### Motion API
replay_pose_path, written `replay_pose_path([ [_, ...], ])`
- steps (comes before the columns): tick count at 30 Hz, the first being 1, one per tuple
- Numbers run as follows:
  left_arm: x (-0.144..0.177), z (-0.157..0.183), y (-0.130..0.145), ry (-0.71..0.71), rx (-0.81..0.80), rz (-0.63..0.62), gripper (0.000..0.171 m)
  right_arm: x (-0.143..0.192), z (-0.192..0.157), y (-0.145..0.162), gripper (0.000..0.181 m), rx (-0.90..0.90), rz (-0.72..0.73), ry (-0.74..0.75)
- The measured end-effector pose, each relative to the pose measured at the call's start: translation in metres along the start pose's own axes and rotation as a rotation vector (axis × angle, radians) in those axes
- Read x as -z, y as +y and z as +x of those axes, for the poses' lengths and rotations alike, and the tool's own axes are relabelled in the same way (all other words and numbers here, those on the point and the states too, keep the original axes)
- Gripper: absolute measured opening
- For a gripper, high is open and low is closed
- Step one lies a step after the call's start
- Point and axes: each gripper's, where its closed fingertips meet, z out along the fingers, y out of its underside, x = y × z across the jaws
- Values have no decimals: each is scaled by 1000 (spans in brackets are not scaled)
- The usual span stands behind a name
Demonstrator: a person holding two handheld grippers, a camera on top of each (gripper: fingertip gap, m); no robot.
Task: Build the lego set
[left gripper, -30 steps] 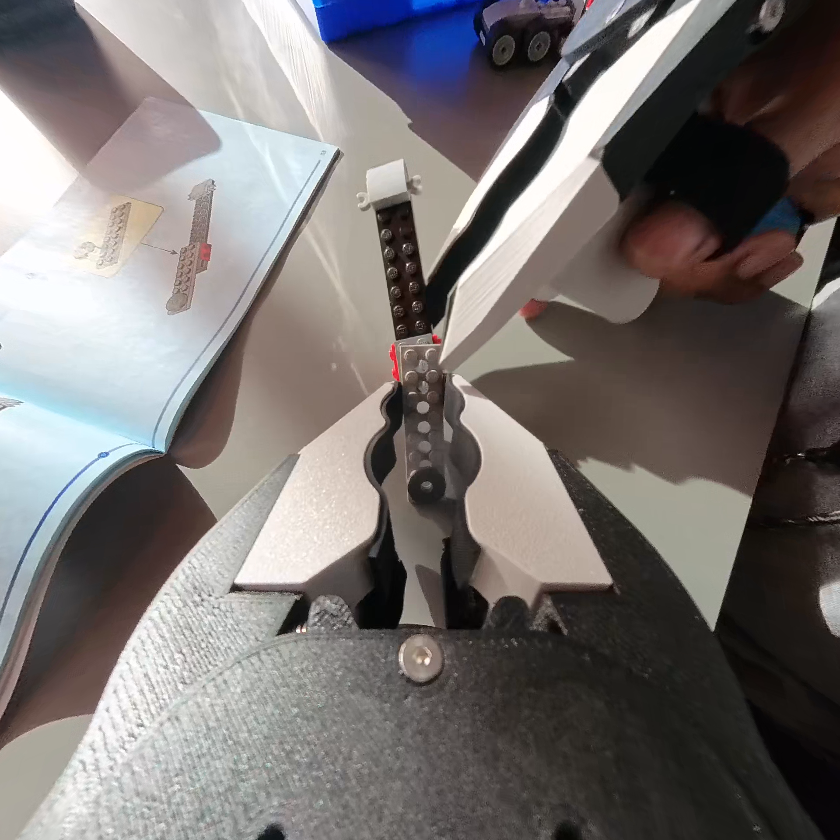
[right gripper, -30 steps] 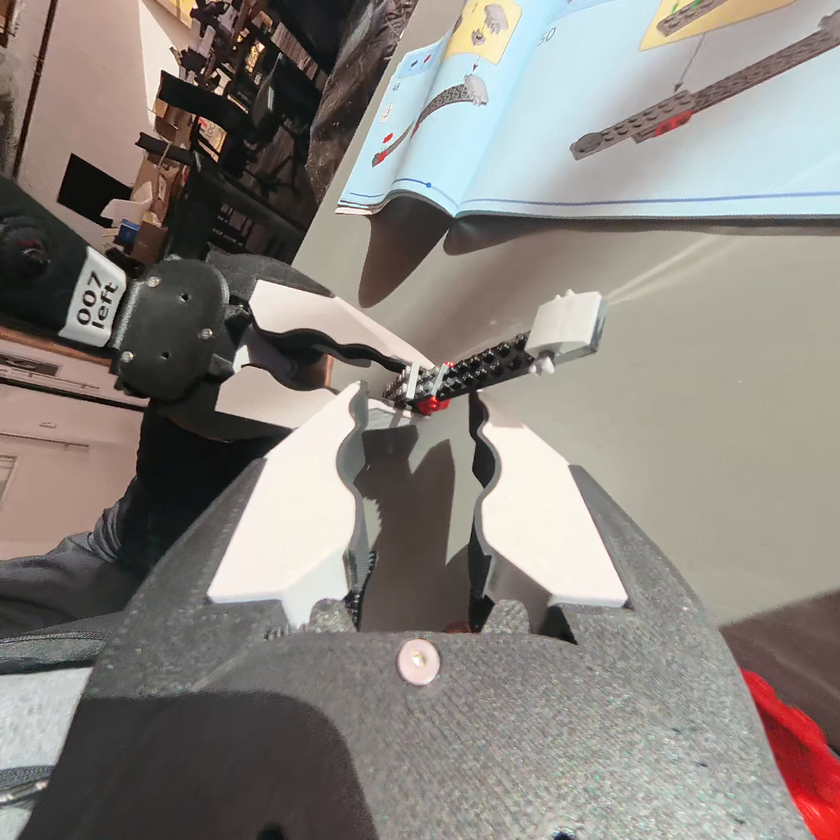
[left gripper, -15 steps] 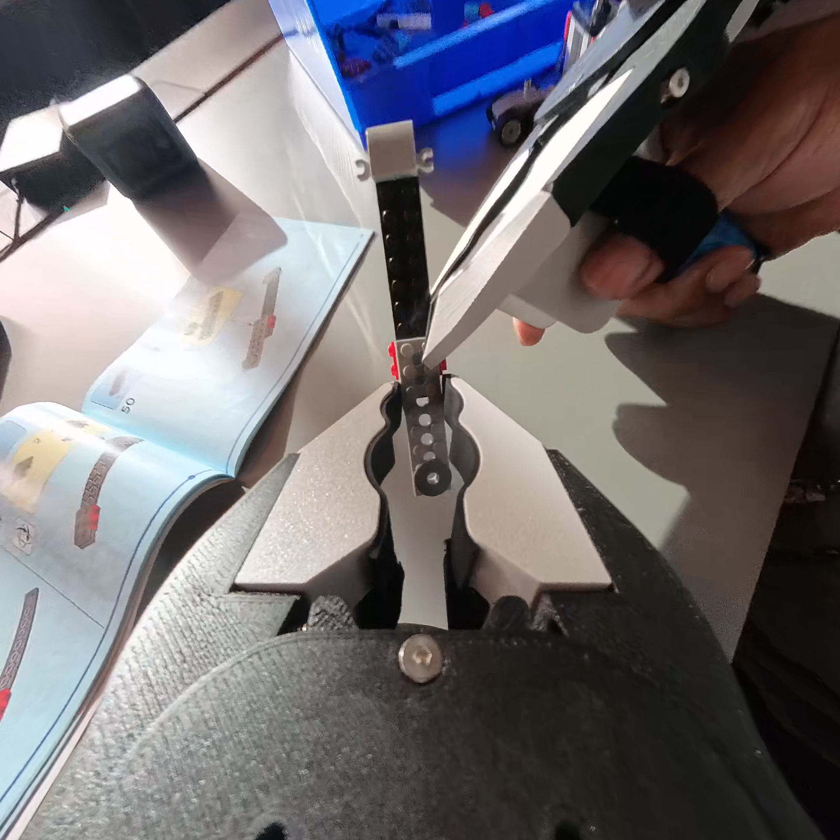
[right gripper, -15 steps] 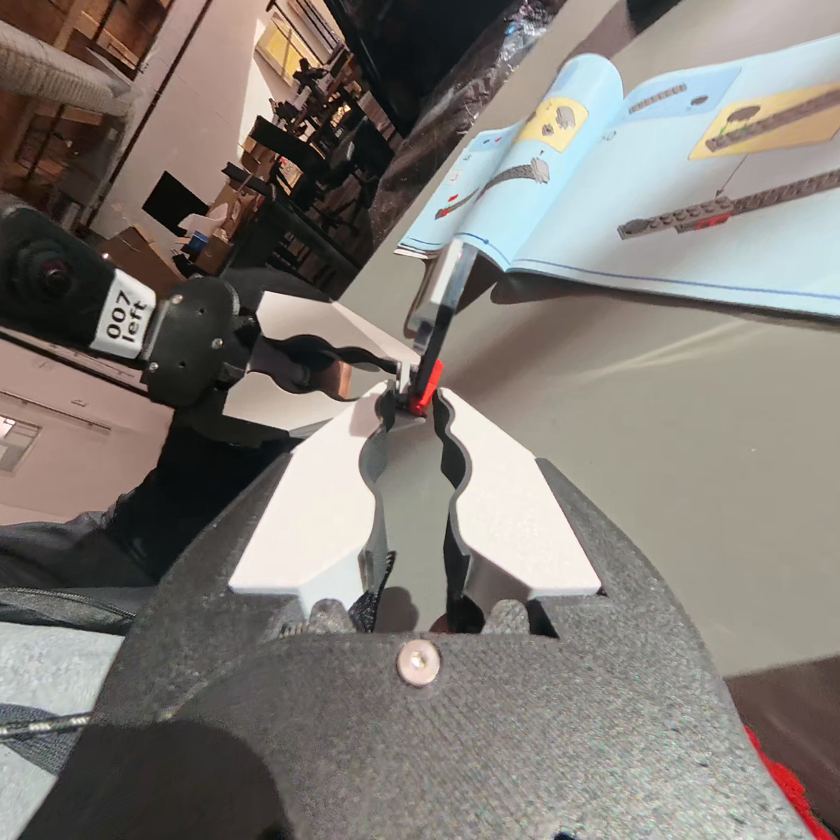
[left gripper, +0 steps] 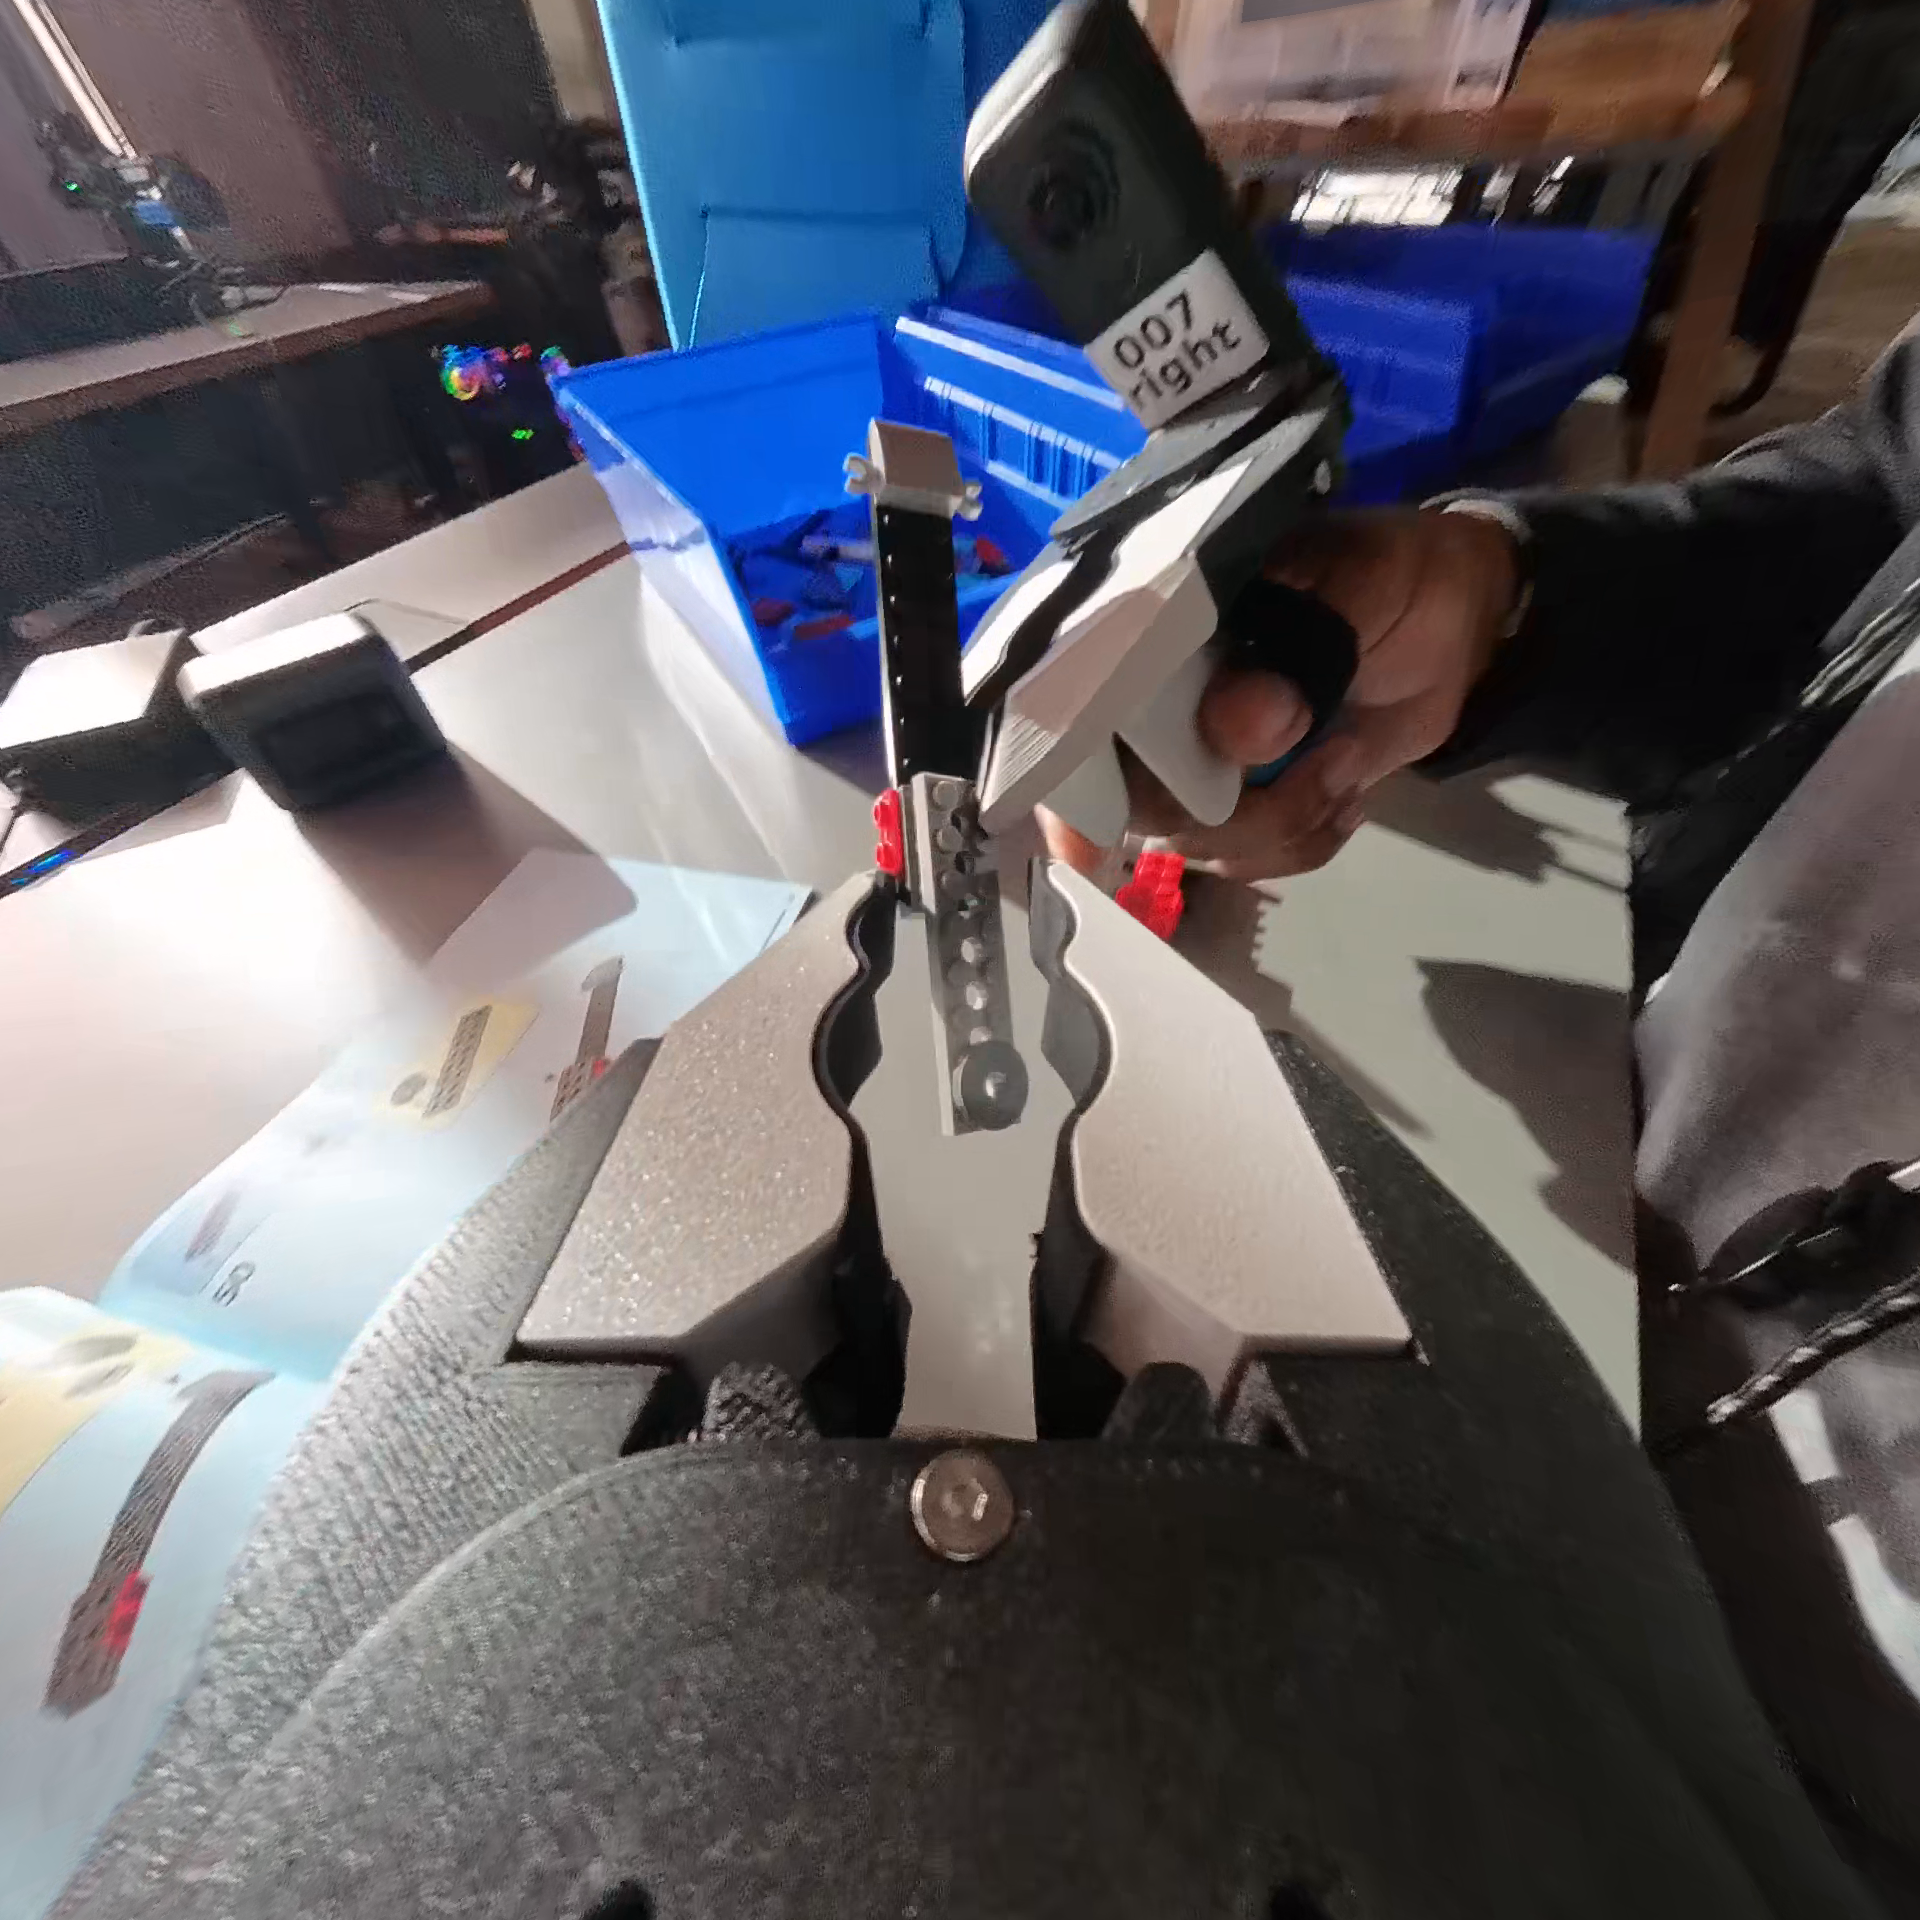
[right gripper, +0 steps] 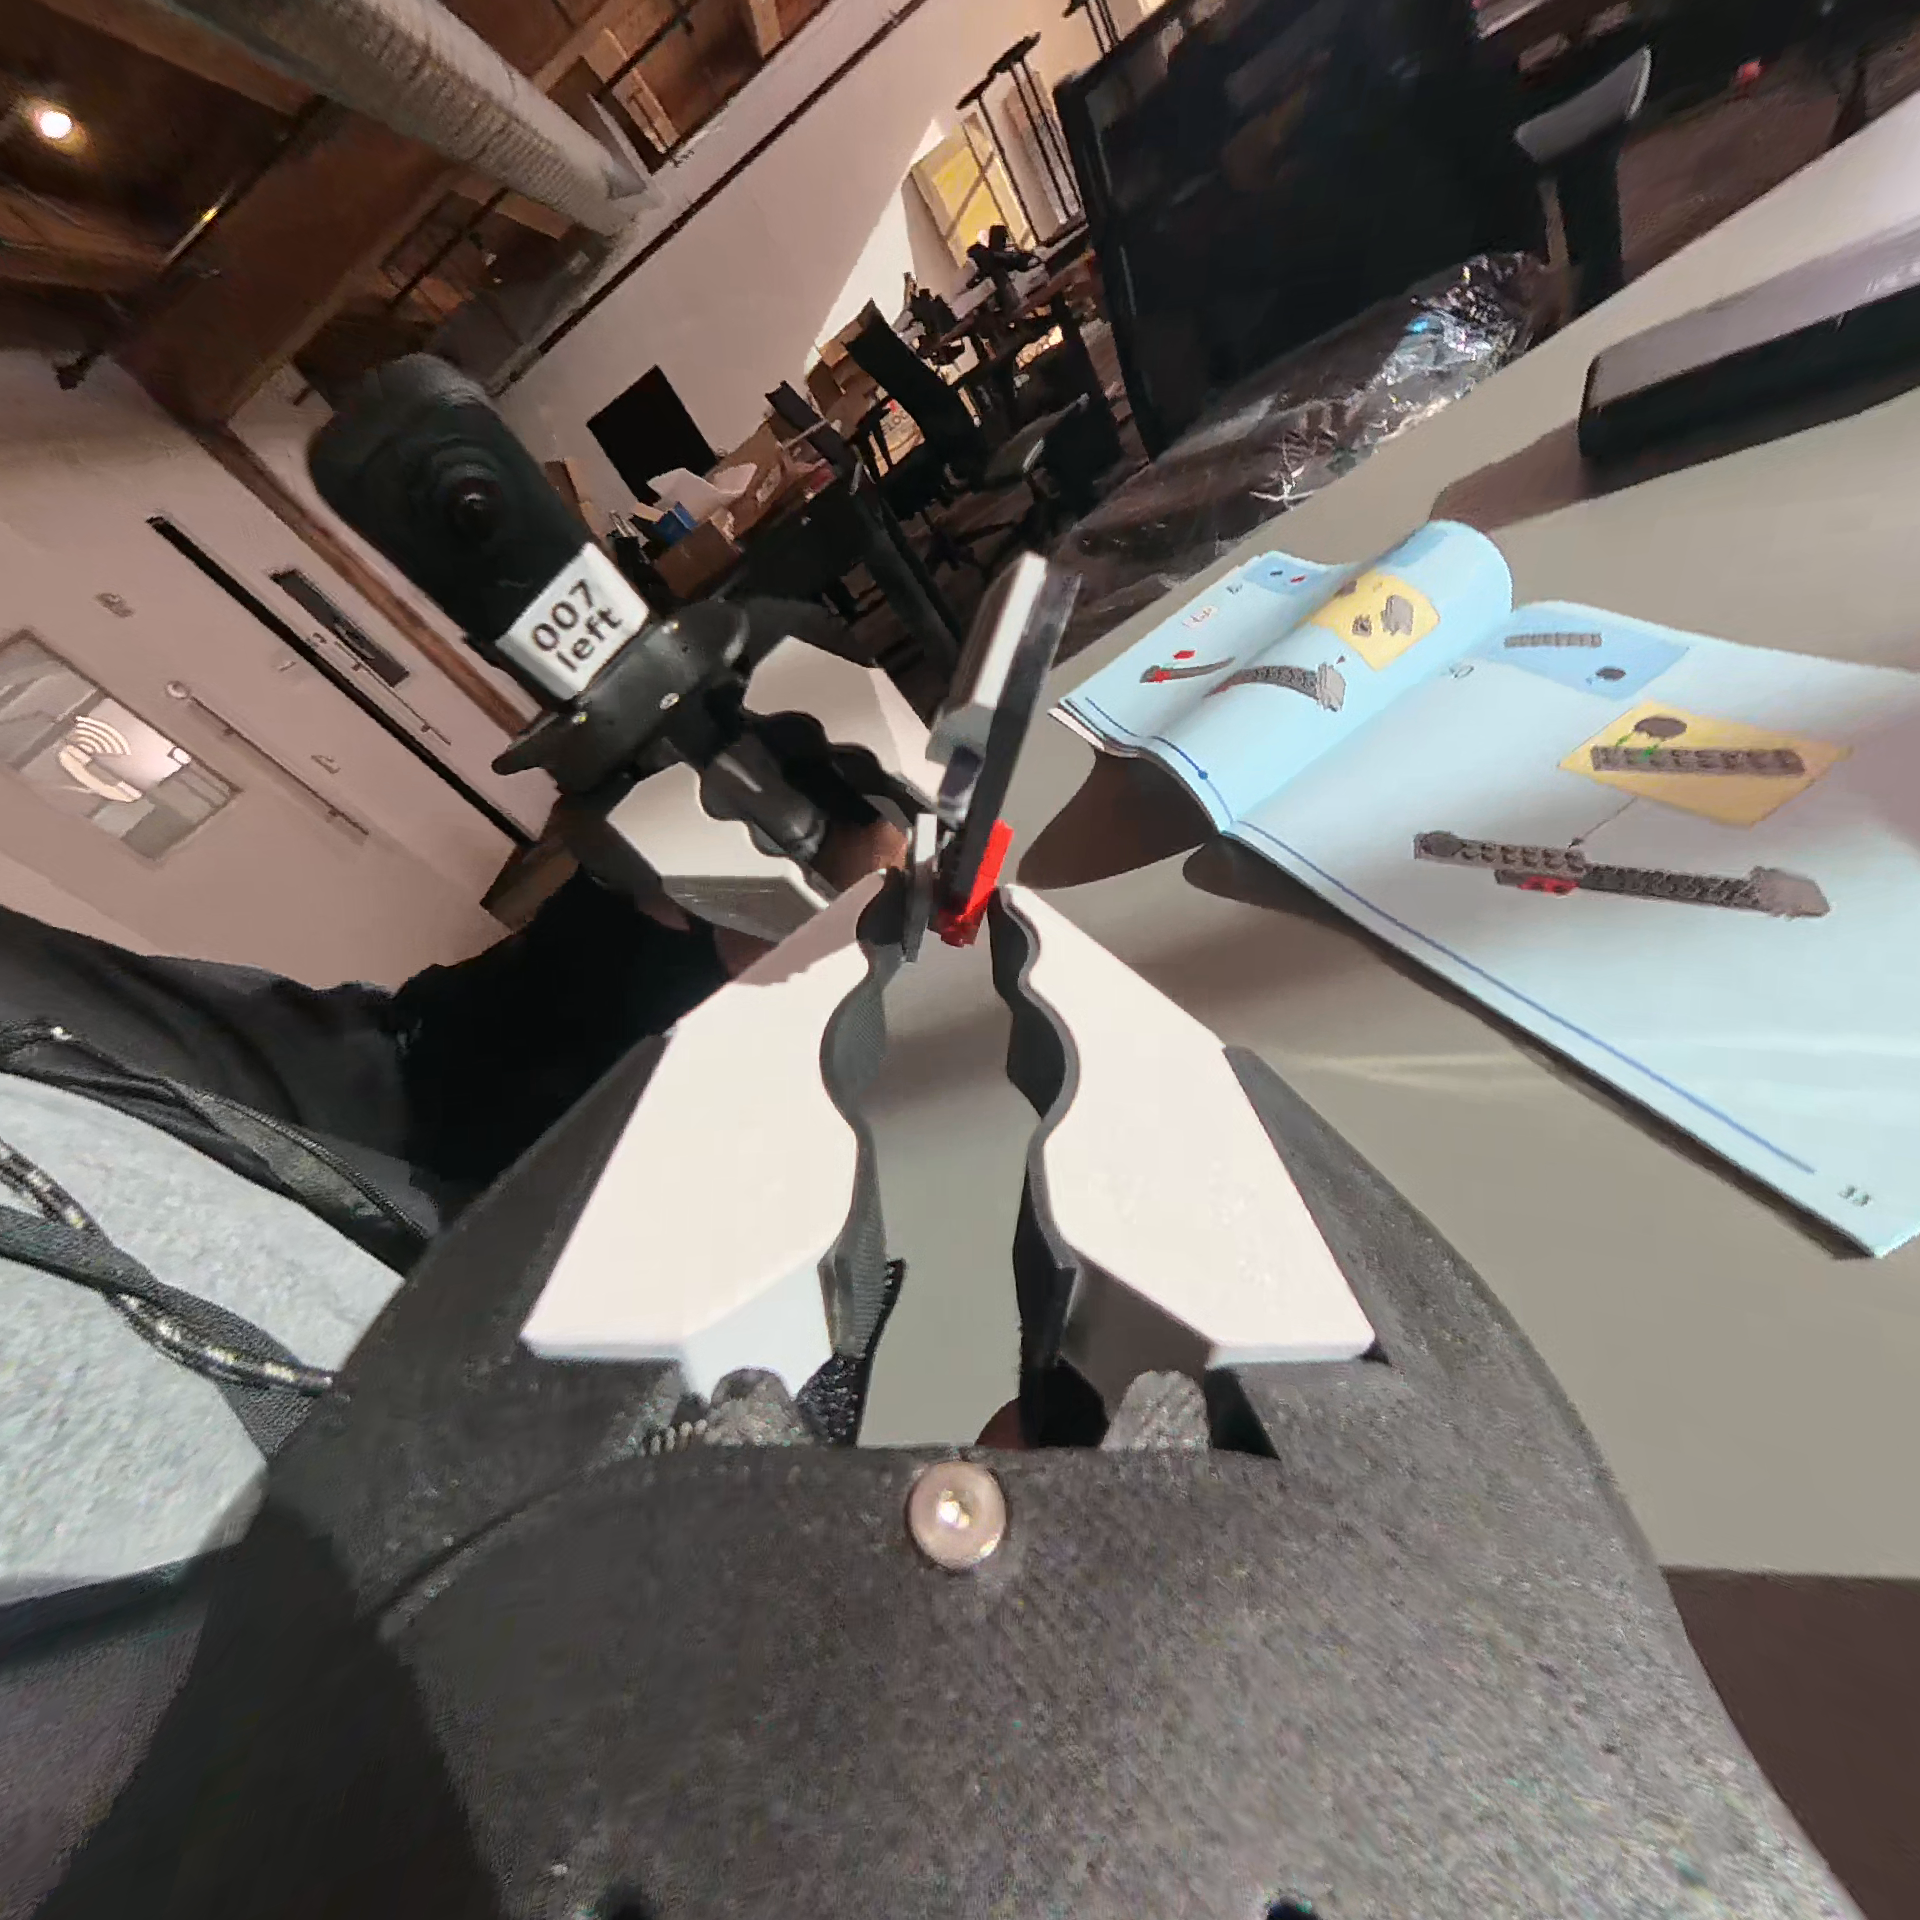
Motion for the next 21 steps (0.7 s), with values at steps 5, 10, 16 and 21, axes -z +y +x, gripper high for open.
replay_pose_path([
  [5,-6,-3,-23,184,145,124,36,14,0,-15,17,80,-16,-59],
  [10,-24,-2,-30,434,210,113,34,29,-3,-29,18,179,-6,-111],
  [16,-49,4,-34,569,181,112,22,49,11,-31,18,253,-29,-71],
  [21,-53,5,-37,577,208,184,21,53,11,-32,18,269,-21,-70],
])
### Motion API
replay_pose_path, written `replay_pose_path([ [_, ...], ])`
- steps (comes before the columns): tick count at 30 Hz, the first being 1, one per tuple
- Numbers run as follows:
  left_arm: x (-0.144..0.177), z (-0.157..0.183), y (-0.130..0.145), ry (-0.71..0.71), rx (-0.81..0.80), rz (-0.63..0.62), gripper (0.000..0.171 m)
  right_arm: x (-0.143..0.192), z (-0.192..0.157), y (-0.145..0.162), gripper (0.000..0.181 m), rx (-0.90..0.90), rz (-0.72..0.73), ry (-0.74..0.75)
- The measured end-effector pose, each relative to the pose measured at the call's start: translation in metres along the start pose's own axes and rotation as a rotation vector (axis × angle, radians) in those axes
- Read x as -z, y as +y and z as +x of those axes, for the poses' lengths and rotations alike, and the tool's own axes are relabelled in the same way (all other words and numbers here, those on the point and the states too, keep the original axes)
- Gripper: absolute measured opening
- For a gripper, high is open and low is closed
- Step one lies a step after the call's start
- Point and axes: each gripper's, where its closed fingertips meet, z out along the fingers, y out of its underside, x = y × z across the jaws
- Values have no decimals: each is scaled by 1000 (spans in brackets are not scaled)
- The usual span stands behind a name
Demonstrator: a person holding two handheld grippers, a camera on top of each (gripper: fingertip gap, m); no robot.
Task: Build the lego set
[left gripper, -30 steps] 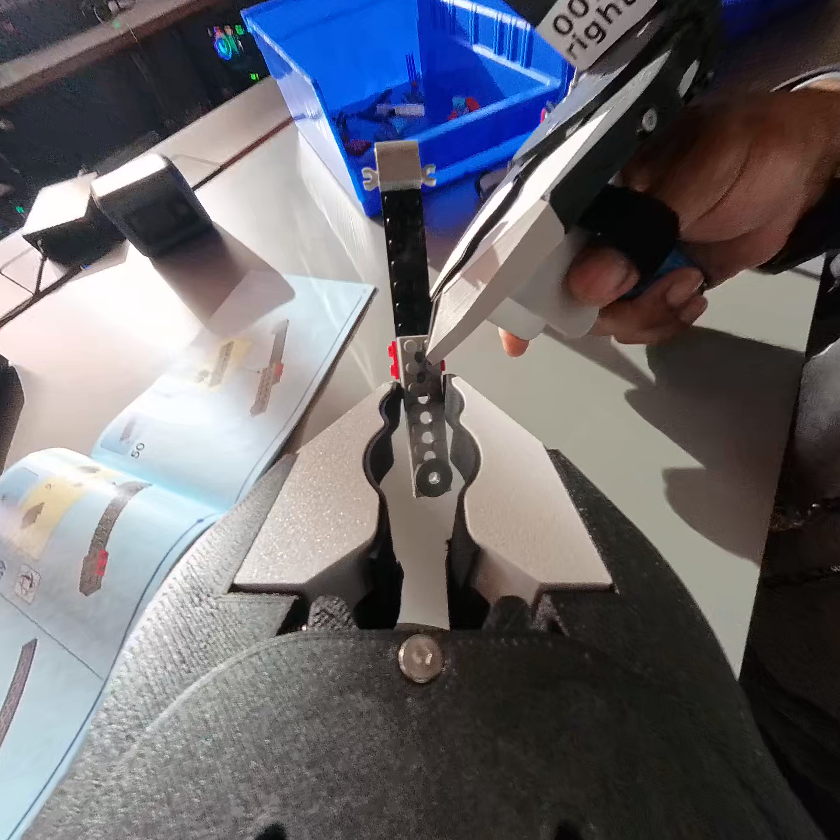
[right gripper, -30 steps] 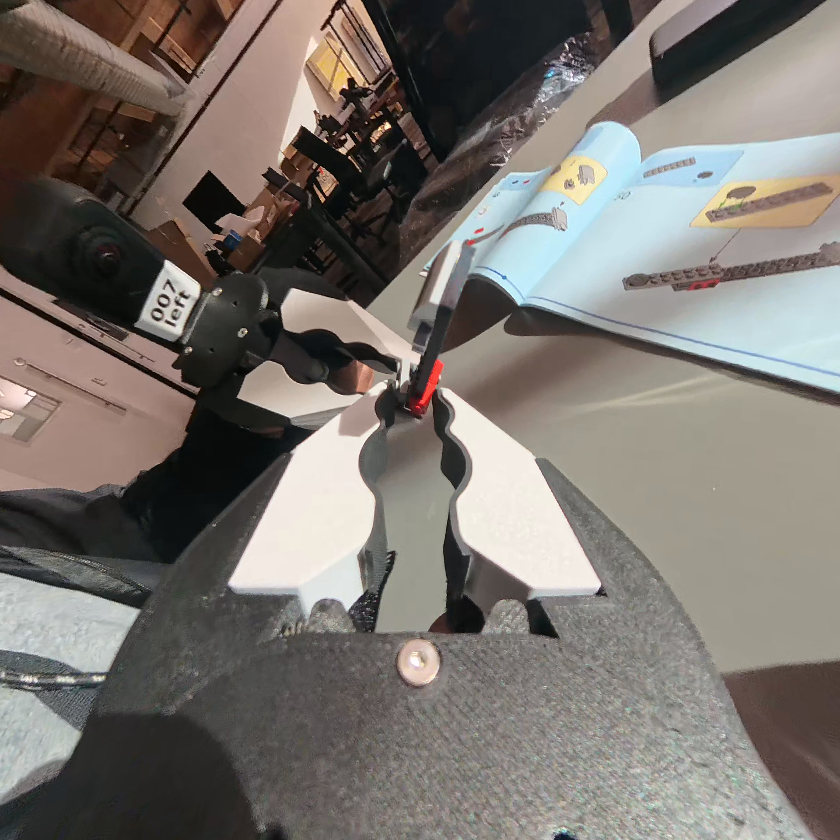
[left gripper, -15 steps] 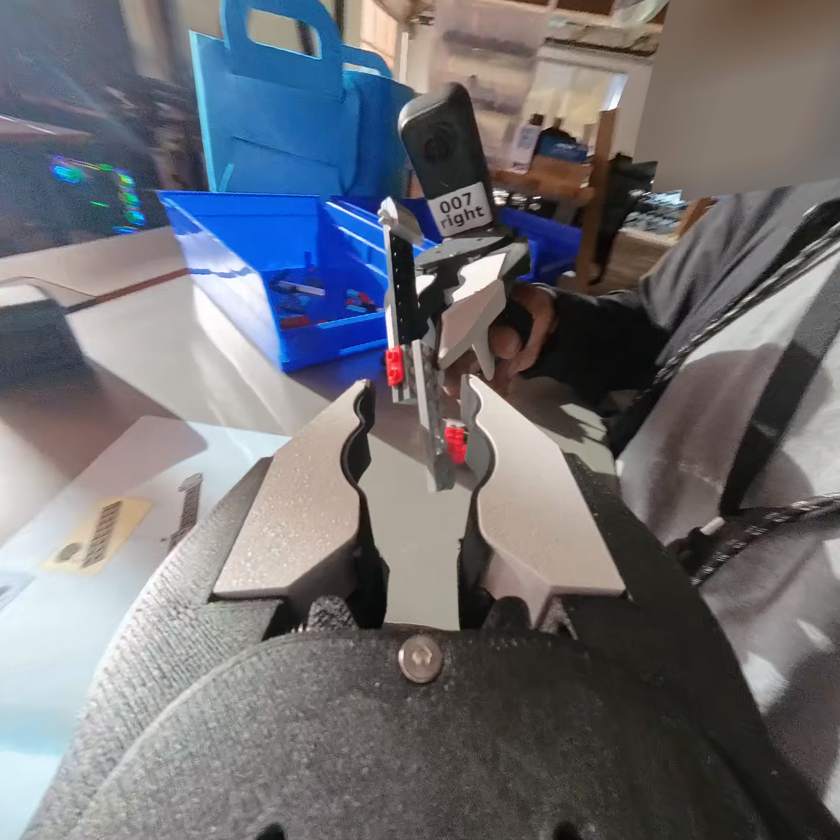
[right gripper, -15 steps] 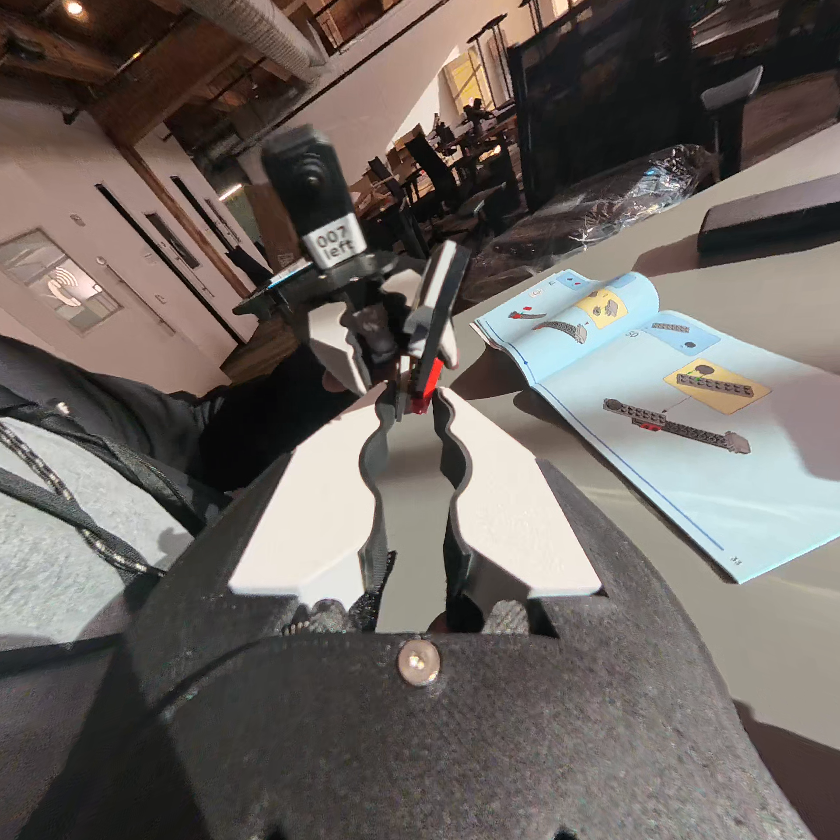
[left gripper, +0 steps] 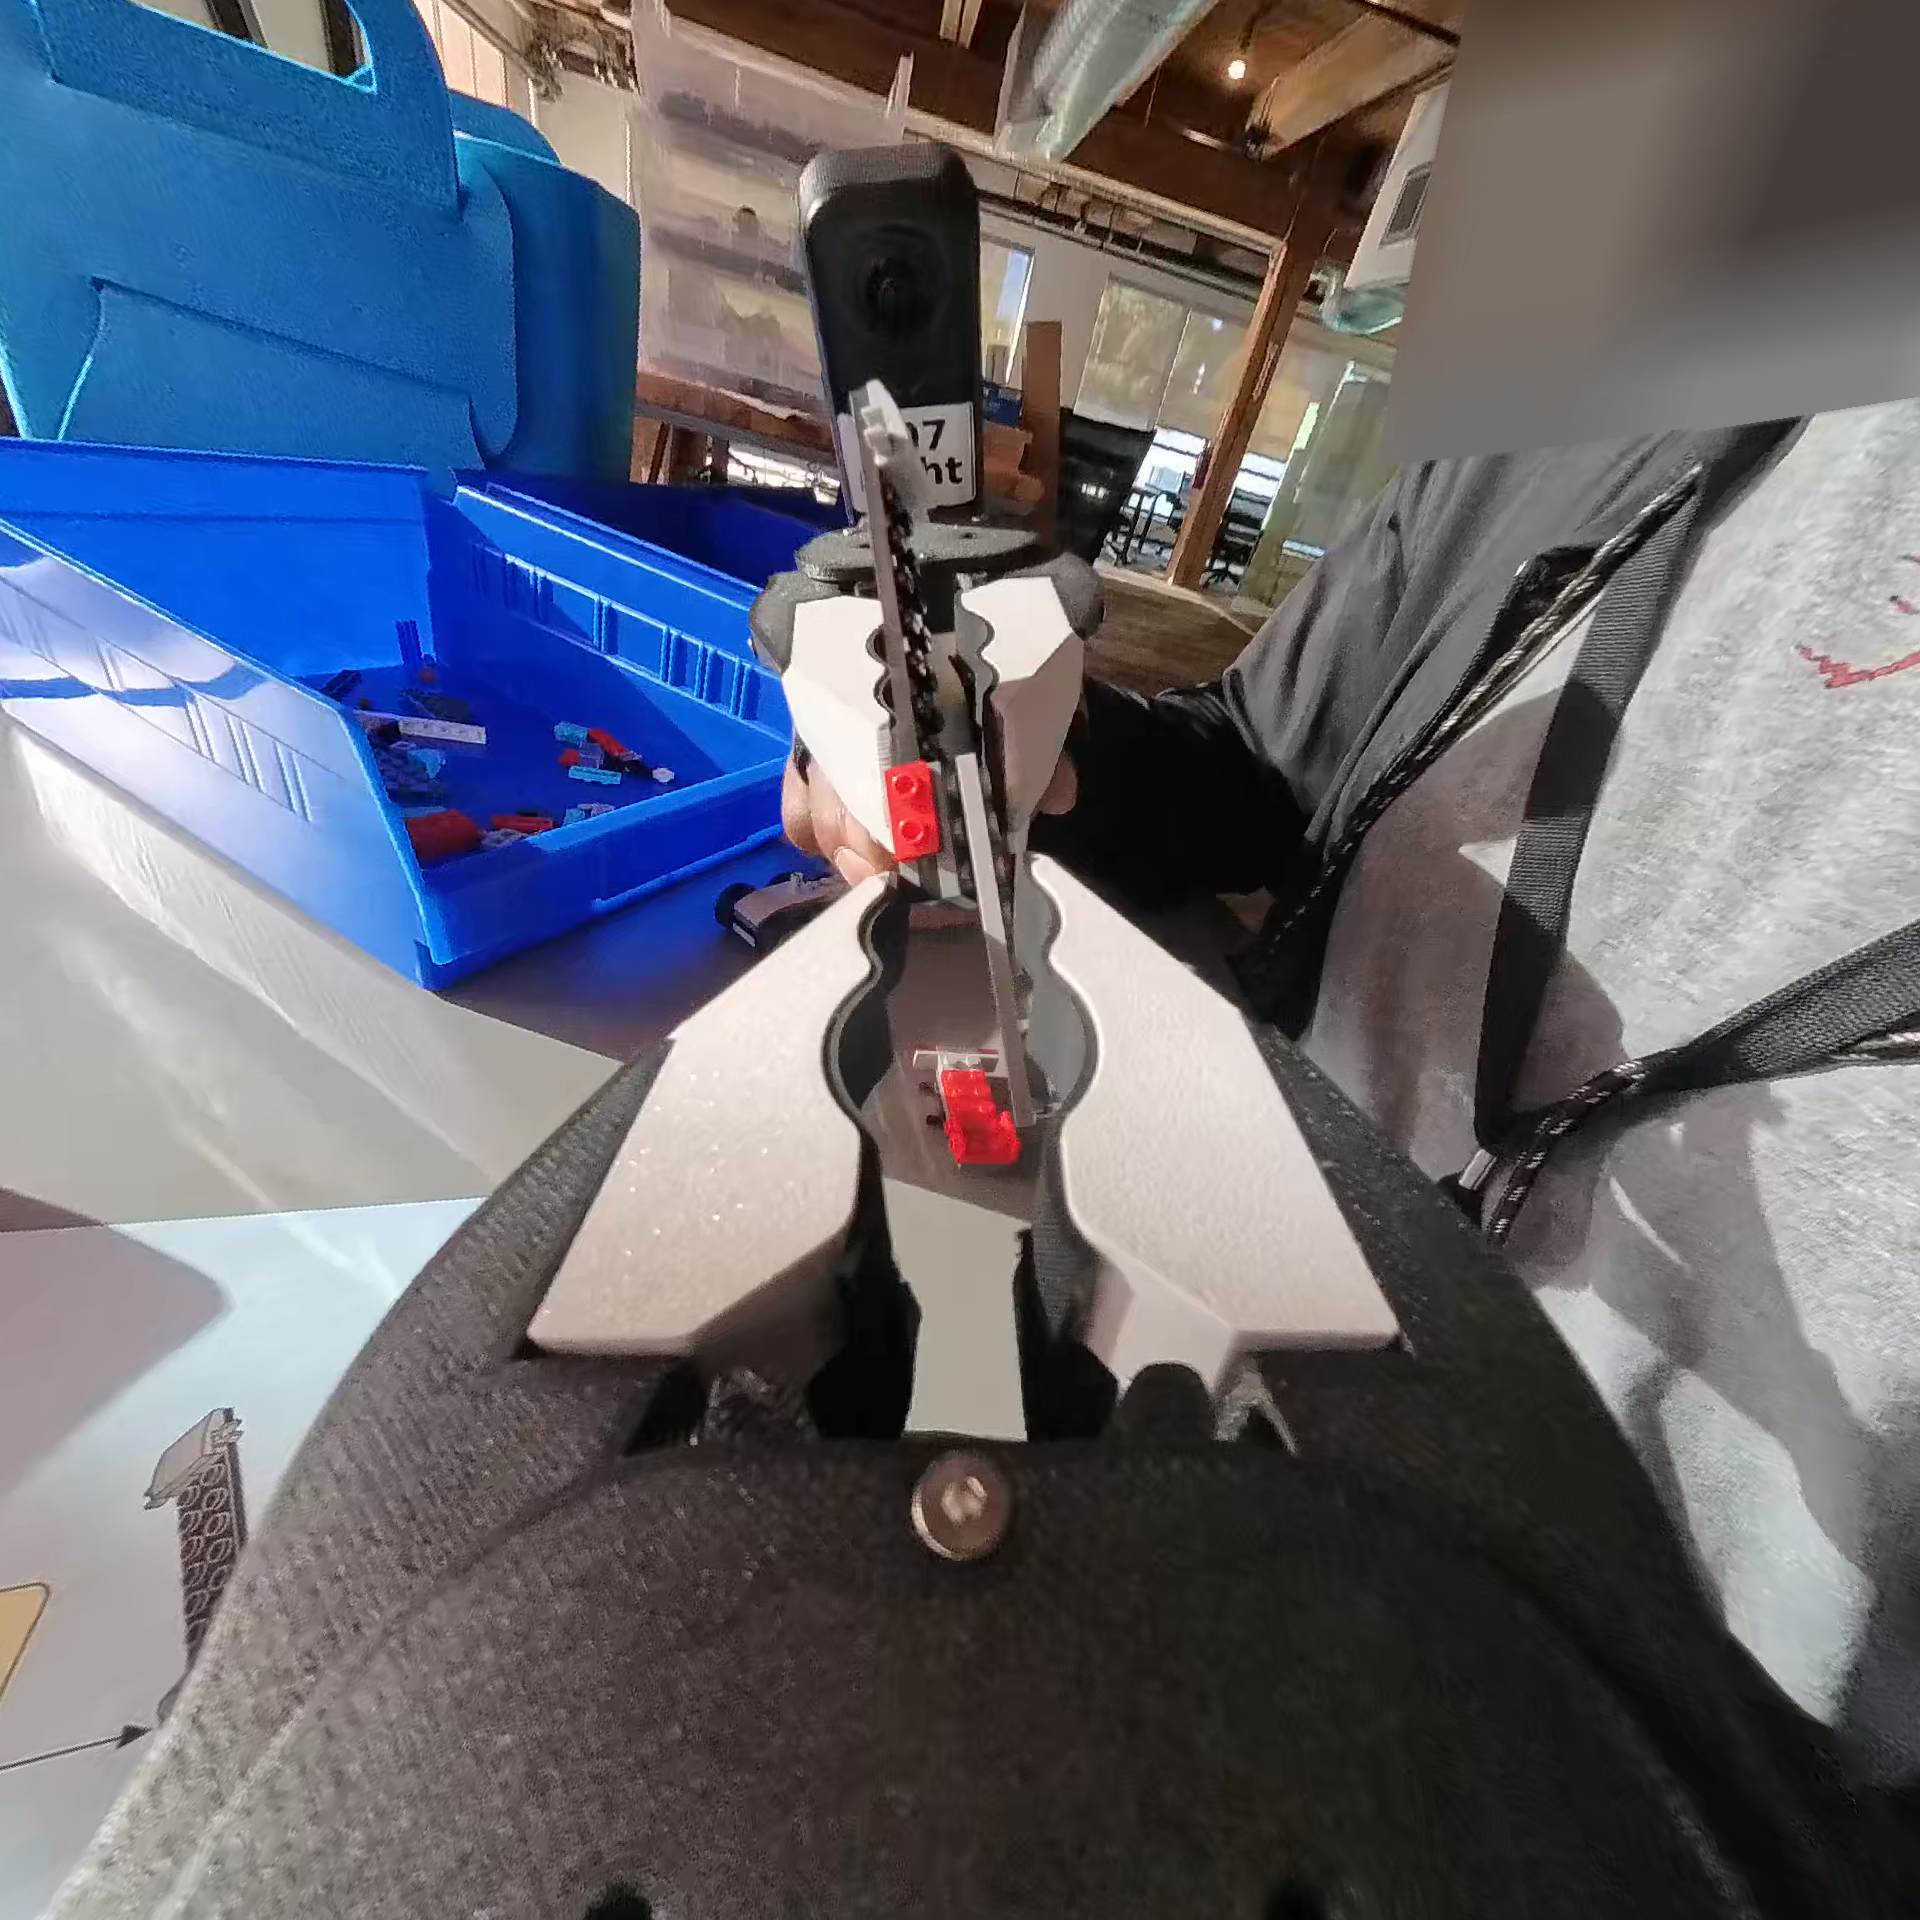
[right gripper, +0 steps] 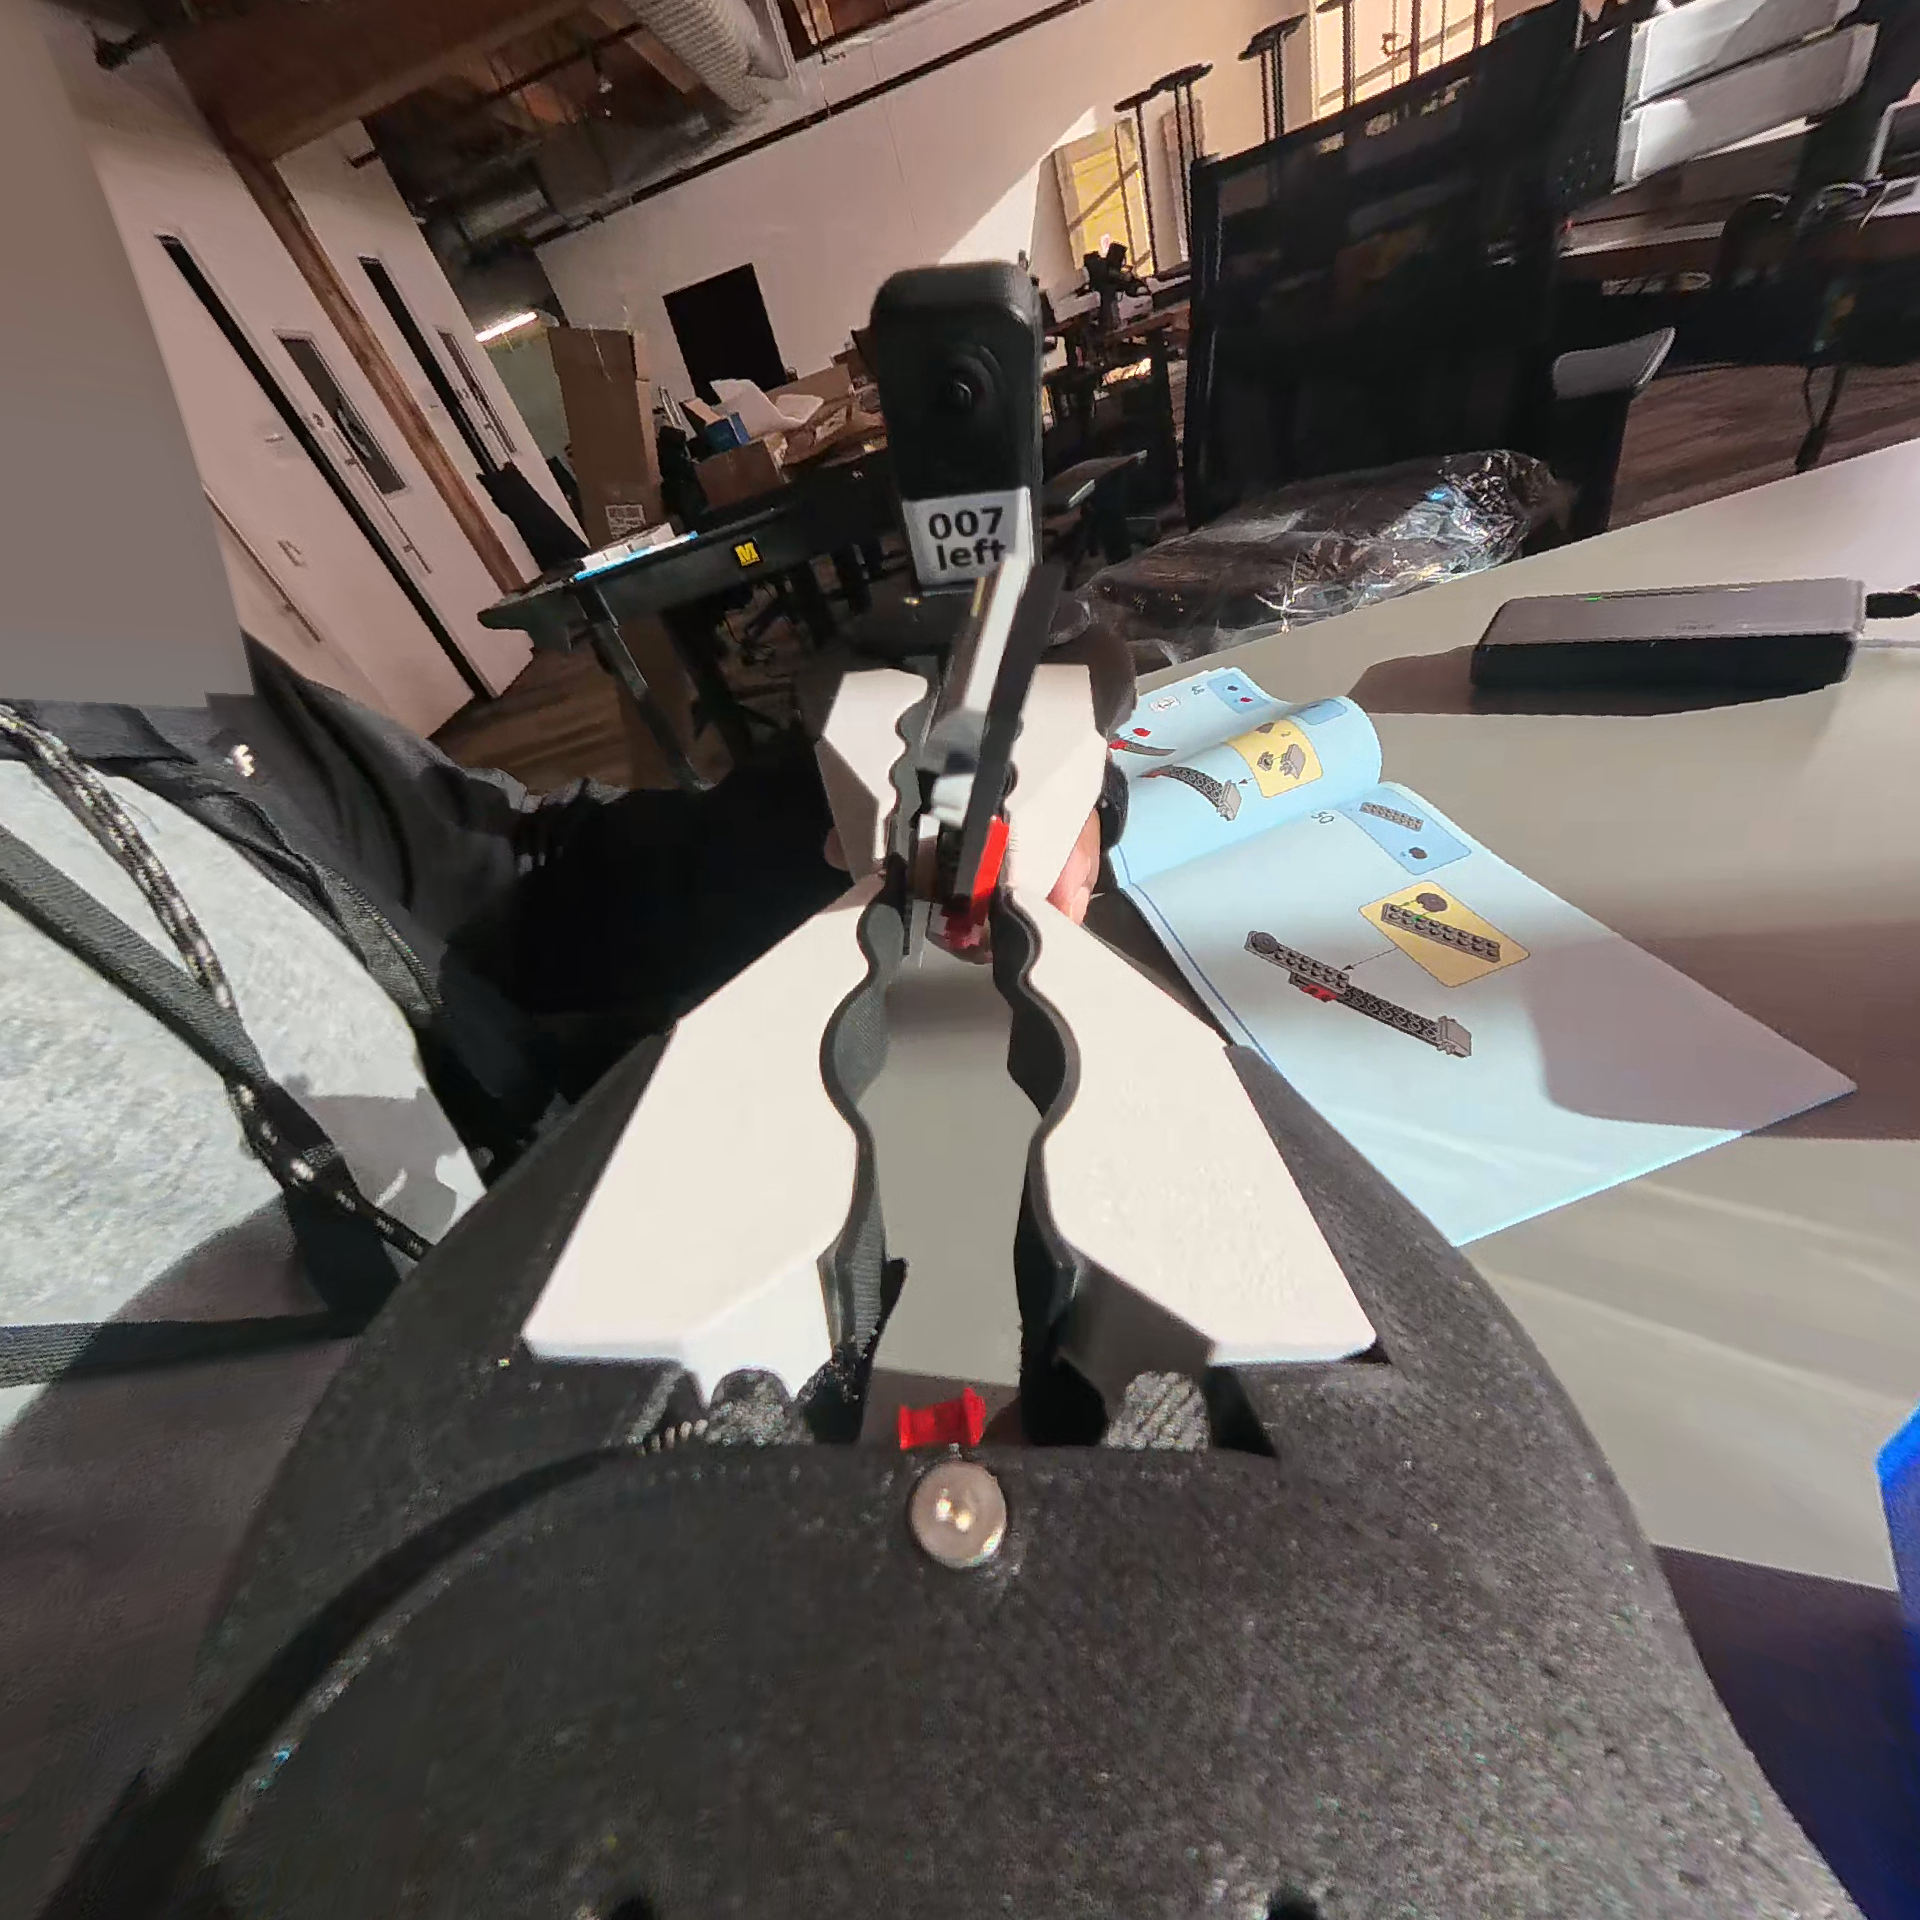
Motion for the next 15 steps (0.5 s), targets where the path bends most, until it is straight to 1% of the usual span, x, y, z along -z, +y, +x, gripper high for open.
replay_pose_path([
  [2,2,1,2,4,7,10,20,-2,-1,3,18,19,-10,13],
  [11,9,6,11,16,-16,-41,22,-6,-5,10,18,78,-22,37],
  [15,8,7,14,30,-2,-47,22,-8,-6,15,18,73,-29,30],
])
